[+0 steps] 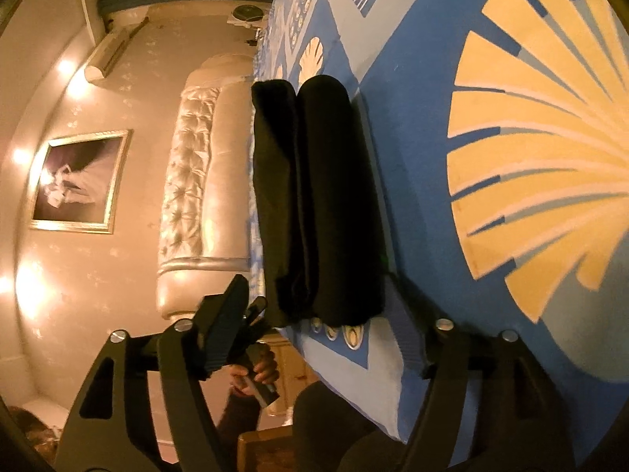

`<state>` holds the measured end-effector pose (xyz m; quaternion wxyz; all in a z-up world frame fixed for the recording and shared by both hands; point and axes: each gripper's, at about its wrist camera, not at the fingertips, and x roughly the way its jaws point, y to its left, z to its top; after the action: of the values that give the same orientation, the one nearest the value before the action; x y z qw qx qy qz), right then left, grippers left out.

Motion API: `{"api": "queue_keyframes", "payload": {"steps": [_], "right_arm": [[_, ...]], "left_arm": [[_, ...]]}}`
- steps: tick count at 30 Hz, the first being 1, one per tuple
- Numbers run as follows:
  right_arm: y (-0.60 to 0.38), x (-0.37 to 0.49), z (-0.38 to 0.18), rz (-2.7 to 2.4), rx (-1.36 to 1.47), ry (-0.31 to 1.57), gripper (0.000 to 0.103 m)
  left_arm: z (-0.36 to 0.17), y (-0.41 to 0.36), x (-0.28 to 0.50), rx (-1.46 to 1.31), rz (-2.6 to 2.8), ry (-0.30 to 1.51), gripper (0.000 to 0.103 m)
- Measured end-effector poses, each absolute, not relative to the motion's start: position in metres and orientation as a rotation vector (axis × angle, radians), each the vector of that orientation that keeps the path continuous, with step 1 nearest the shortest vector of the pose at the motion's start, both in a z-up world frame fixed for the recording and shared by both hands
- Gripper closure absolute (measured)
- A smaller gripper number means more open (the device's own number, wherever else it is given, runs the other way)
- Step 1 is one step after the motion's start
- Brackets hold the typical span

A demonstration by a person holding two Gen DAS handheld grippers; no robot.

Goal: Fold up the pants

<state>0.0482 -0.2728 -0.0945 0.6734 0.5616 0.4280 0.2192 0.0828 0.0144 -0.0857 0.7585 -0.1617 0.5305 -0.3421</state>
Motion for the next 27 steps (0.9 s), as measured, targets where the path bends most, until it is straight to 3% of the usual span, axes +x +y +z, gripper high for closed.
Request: {"api": "queue_keyframes", "payload": {"steps": [9,18,27], "right_arm": [[-0.26,0.025,-0.084,0.334,1.156,1.0,0.026],[-0.218,0.012,-0.06,0.202,0.858,1.067,0.014],[-0.174,0.002,-0.028,0.048,0.492,1.068,0.013]], "left_arm": [[-0.081,0.008,0.063,-0.29,-0.547,1.15,0.017],[-0.064,0.009,0.036,-0.22,-0.366,1.166,0.017],[-0.027,0.003,-0.026,0.046,-0.291,0.952,0.017]]}}
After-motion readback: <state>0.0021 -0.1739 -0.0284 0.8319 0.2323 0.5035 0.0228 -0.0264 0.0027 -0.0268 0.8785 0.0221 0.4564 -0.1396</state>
